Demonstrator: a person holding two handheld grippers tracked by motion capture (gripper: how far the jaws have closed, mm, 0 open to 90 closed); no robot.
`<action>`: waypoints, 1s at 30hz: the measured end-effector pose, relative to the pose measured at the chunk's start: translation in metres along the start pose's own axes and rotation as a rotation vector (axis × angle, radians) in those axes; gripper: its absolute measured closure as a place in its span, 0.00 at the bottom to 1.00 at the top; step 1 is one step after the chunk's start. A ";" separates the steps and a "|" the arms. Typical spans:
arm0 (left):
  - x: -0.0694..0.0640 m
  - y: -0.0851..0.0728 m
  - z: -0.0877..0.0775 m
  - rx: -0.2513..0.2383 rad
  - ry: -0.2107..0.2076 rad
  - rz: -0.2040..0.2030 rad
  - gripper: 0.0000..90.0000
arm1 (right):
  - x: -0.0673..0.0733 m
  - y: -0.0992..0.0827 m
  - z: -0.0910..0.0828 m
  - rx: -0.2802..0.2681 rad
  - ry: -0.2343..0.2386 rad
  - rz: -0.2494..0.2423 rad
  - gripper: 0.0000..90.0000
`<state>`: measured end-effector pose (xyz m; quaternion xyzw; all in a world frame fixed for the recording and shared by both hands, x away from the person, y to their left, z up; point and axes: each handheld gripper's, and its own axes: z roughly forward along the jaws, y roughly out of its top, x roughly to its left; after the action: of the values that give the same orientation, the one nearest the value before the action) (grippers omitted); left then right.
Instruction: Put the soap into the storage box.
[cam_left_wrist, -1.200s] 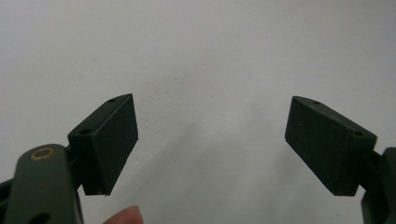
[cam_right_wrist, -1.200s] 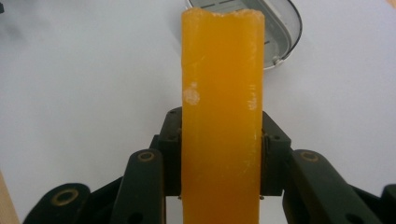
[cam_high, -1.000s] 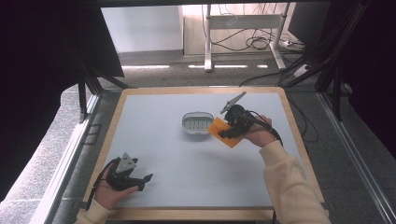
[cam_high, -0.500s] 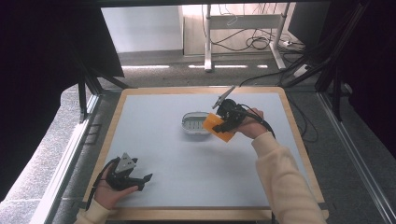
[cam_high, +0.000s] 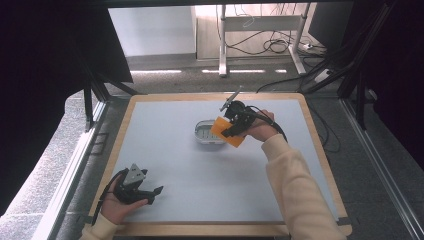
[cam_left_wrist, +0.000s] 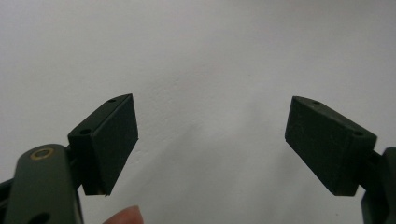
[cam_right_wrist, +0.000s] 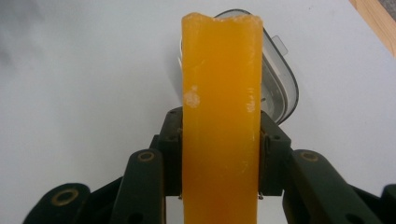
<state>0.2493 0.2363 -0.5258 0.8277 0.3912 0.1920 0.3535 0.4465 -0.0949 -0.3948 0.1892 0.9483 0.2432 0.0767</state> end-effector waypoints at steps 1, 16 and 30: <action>0.000 0.000 0.000 0.000 0.000 0.000 0.19 | 0.000 0.001 0.000 -0.001 0.003 -0.005 0.69; 0.000 0.000 -0.001 -0.003 0.001 0.003 0.19 | -0.006 0.019 0.004 0.001 0.017 -0.018 0.69; 0.000 0.000 -0.001 -0.003 -0.001 0.004 0.19 | -0.011 0.030 0.017 0.031 0.031 -0.063 0.69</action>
<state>0.2490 0.2370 -0.5250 0.8280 0.3892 0.1928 0.3547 0.4704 -0.0675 -0.3940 0.1567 0.9584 0.2290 0.0666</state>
